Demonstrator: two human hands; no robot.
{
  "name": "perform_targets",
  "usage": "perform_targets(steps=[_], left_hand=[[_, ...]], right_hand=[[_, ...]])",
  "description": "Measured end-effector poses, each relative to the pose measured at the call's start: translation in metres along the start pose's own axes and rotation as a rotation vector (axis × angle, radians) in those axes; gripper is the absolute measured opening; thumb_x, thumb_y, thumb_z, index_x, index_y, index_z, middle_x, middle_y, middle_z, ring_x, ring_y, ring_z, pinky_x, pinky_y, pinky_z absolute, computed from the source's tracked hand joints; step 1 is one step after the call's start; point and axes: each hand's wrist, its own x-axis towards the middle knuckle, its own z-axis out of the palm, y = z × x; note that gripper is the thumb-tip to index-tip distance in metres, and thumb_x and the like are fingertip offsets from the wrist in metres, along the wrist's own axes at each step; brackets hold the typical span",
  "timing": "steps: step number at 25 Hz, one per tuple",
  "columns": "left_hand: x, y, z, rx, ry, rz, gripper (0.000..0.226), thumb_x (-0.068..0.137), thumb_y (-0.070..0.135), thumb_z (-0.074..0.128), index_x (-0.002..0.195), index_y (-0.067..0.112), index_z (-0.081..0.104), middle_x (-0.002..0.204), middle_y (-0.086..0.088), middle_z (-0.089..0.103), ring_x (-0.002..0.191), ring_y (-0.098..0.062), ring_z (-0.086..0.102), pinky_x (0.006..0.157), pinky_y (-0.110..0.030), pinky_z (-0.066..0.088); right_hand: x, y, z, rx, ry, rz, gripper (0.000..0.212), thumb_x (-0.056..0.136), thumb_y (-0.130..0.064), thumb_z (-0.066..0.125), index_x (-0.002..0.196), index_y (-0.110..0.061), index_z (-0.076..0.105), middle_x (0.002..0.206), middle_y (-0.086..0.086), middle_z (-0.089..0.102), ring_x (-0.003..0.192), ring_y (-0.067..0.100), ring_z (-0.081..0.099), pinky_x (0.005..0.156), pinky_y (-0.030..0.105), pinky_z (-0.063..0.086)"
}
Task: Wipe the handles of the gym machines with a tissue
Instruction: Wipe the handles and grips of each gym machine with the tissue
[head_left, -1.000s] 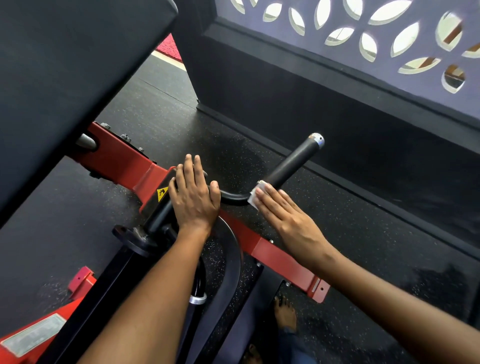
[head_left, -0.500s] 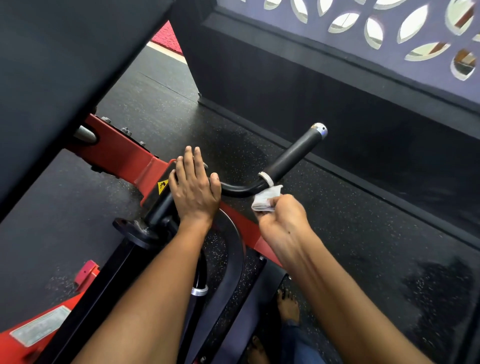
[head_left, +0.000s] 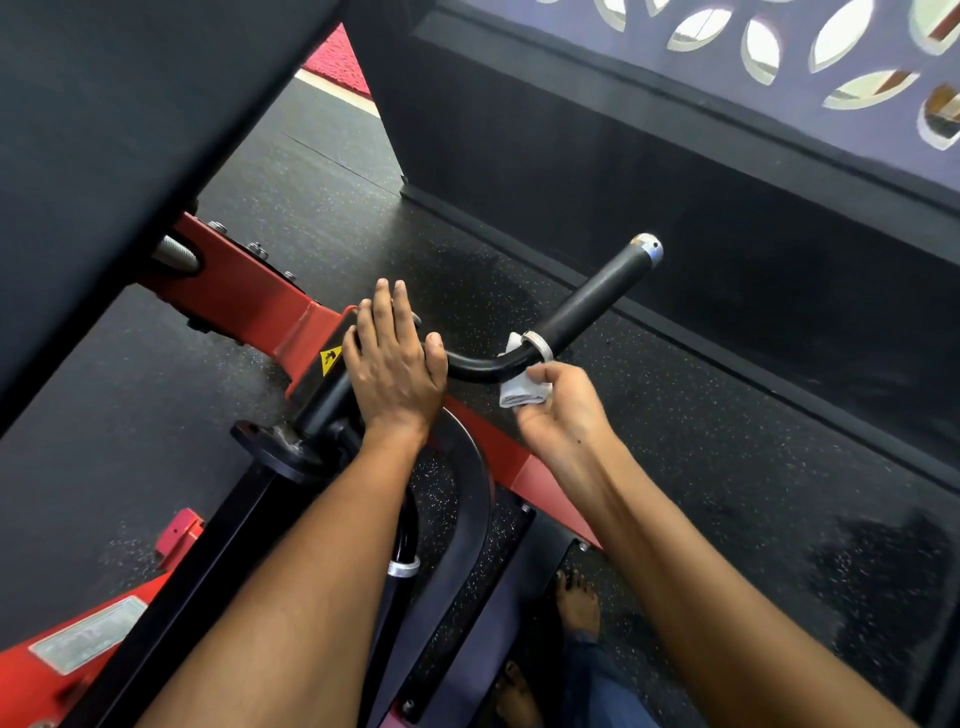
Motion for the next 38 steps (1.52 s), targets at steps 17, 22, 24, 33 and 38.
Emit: perform_targets(steps=[17,22,24,33,38], left_hand=[[-0.001,-0.001,-0.001,-0.014,-0.025,-0.003,0.064,0.093,0.037,0.024,0.146,0.002,0.038,0.148,-0.018,0.043,0.127,-0.038,0.048,0.099,-0.050,0.041],[0.002,0.000,-0.001,-0.012,-0.022,-0.006,0.064,0.093,0.036,0.024,0.146,0.002,0.037,0.148,-0.018,0.043,0.127,-0.037,0.048,0.098,-0.049,0.041],[0.001,0.000,-0.001,-0.014,-0.029,-0.002,0.064,0.093,0.036,0.024,0.146,0.002,0.037,0.148,-0.018,0.043,0.127,-0.037,0.048,0.098,-0.049,0.041],[0.001,0.000,-0.002,-0.017,-0.031,-0.002,0.065,0.093,0.037,0.024,0.145,0.002,0.038,0.147,-0.018,0.043,0.127,-0.037,0.048,0.097,-0.049,0.041],[0.000,-0.001,-0.001,-0.012,-0.030,-0.001,0.065,0.093,0.037,0.024,0.146,0.002,0.037,0.148,-0.018,0.042,0.128,-0.038,0.047,0.098,-0.050,0.041]], right_hand=[[0.048,-0.061,-0.050,-1.950,-0.542,-1.518,0.051,0.090,0.014,0.037,0.137,-0.003,0.045,0.145,0.013,0.041,0.139,0.020,0.031,0.117,0.035,0.018],[0.071,-0.147,-0.023,-2.167,-0.159,-1.418,0.049,0.095,0.002,0.028,0.144,-0.006,0.034,0.152,0.014,0.029,0.144,0.027,0.016,0.119,0.043,0.012],[0.062,-0.126,-0.020,-2.192,-0.172,-1.429,0.048,0.094,0.004,0.028,0.141,-0.002,0.039,0.148,0.018,0.033,0.142,0.030,0.021,0.118,0.040,0.013],[0.062,-0.124,-0.003,-2.367,-0.179,-1.463,0.048,0.088,-0.002,0.026,0.129,0.001,0.051,0.133,0.021,0.050,0.133,0.037,0.037,0.115,0.043,0.020],[0.050,-0.115,0.012,-2.556,-0.768,-1.415,0.038,0.084,-0.009,0.036,0.111,-0.007,0.063,0.108,0.009,0.063,0.104,0.028,0.055,0.098,0.036,0.040]])
